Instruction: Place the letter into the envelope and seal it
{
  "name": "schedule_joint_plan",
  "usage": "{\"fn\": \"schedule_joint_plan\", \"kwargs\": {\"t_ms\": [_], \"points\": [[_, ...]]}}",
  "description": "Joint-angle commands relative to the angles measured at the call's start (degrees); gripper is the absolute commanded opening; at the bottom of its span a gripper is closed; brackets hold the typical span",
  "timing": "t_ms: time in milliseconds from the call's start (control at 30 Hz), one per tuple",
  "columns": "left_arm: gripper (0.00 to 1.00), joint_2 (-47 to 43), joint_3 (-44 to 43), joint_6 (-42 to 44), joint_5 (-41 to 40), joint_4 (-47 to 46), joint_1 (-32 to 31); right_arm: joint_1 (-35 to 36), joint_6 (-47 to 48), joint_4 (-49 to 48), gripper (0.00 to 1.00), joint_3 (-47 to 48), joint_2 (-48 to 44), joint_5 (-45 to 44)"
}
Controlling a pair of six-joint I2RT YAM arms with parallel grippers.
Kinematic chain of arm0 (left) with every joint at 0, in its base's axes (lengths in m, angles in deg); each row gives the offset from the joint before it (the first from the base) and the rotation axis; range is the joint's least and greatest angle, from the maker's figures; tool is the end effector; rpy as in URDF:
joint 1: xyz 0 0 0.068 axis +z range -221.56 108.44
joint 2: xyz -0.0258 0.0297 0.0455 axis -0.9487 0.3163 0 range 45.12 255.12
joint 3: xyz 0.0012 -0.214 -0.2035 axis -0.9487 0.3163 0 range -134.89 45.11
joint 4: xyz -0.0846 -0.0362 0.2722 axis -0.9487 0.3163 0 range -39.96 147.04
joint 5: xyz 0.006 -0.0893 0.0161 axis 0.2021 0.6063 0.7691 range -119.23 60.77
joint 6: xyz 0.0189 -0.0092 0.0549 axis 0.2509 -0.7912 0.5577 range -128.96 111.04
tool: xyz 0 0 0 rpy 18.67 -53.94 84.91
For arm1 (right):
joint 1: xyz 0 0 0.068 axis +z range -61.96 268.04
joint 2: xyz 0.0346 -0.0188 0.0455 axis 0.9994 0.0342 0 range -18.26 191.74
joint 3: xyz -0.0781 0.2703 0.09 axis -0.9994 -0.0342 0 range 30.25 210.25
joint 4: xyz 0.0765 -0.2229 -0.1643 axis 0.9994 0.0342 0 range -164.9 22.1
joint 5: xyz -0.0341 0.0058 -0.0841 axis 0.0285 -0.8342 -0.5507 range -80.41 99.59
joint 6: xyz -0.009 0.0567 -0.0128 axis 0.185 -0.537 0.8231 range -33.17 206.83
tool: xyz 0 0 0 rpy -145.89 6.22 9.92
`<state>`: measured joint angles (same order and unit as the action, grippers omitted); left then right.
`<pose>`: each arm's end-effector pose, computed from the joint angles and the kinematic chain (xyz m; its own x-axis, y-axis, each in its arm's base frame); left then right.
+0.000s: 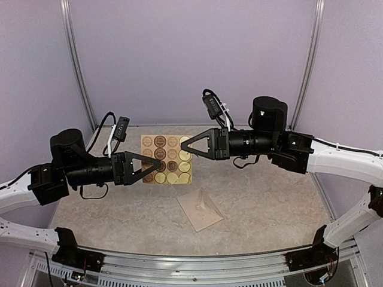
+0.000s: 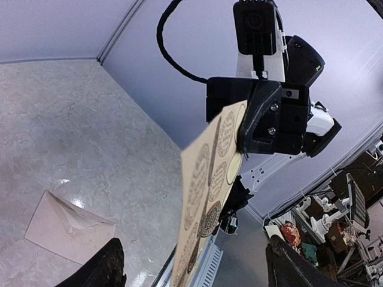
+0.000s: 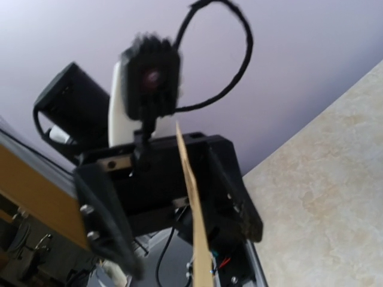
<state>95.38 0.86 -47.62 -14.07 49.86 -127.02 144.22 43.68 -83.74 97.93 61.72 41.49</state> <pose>0.1201 -0.1943 0.3539 -0.6337 -0.1428 -0.7603 0.7001 0.3122 -0.6422 0.1809 0.3108 0.3903 -0.7077 -0.0132 -0.7063 -0.7057 0.0592 0.7060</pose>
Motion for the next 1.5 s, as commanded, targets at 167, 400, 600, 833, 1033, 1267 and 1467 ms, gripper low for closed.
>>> {"fn": "schedule_joint_plan", "kwargs": {"t_ms": [167,400,600,833,1033,1267,1467], "points": [[0.55,2.65,-1.10,-0.01,1.11,-4.64,-2.28,-0.29,0.36,0.76,0.00,-1.94,-1.43,4.14],[0.22,3.94,-0.95,-0.56,1.01,-6.33,-3.41,-0.28,0.89,2.01,0.00,-2.37,-1.71,3.05],[0.00,3.55,-0.66,-2.57,-0.73,-6.84,-3.56,-1.01,2.50,6.80,0.31,-3.26,-4.88,-3.51],[0.00,3.71,-0.85,-9.70,-6.05,-1.77,-3.17,-1.54,6.23,12.95,0.66,-5.53,-12.80,-12.98],[0.00,4.69,-0.56,-13.09,-5.33,-1.59,-3.06,1.30,10.55,12.50,0.54,-4.53,-13.75,-8.24],[0.00,5.24,-0.57,-13.07,-3.23,-1.77,-3.16,6.88,13.71,13.19,0.48,0.40,-6.01,-5.08],[0.00,5.53,-0.57,-12.69,-0.41,-2.56,-3.25,7.27,14.02,12.80,0.48,1.79,-2.08,-4.58]]}}
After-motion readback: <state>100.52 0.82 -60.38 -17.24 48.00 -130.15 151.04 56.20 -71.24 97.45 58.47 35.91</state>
